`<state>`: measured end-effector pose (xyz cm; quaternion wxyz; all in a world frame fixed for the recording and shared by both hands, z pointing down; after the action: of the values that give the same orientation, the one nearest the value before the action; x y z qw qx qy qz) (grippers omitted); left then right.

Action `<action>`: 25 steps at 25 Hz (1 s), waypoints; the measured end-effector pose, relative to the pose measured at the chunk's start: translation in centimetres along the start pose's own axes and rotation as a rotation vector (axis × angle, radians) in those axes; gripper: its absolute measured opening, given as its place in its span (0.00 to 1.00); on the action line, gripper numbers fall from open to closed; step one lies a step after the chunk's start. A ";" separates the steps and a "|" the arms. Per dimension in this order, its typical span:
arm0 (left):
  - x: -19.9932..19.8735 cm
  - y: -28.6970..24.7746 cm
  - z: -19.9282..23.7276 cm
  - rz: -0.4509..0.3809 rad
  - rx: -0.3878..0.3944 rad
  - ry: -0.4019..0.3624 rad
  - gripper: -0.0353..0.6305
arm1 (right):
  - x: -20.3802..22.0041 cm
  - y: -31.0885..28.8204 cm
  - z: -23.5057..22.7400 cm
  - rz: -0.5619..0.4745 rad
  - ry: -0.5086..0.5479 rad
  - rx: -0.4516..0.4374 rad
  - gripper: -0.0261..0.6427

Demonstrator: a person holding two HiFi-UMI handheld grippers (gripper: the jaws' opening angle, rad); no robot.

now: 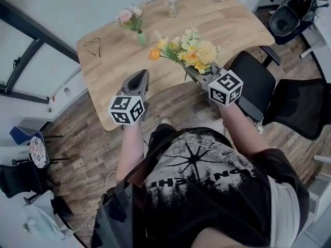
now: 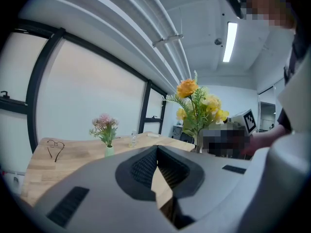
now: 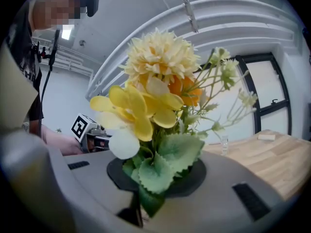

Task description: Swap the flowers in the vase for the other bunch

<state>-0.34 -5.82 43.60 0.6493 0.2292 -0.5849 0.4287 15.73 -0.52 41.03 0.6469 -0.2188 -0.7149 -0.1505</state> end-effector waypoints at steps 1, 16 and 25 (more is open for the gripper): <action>-0.1 -0.1 0.4 -0.003 -0.002 0.000 0.07 | 0.0 -0.4 -0.2 0.000 0.002 -0.001 0.15; -4.1 -4.4 8.5 -0.017 0.017 -0.022 0.07 | -1.9 -8.8 -4.3 -0.013 0.010 0.015 0.15; -5.2 -6.6 12.9 0.002 0.050 -0.021 0.07 | -1.9 -13.0 -6.0 -0.002 -0.018 0.053 0.15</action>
<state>-1.93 -21.10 42.66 0.6368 0.2494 -0.5809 0.4414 14.38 -14.87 40.78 0.6457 -0.2023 -0.7247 -0.1302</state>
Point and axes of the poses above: the fingertips, and each gripper's own axes: y backward along the fingers, z to its left, x out of its underside, the point moved 2 cm from there along y, backward along the fingers, and after that the axes turned 2 degrees about y, right-handed, at the moved point
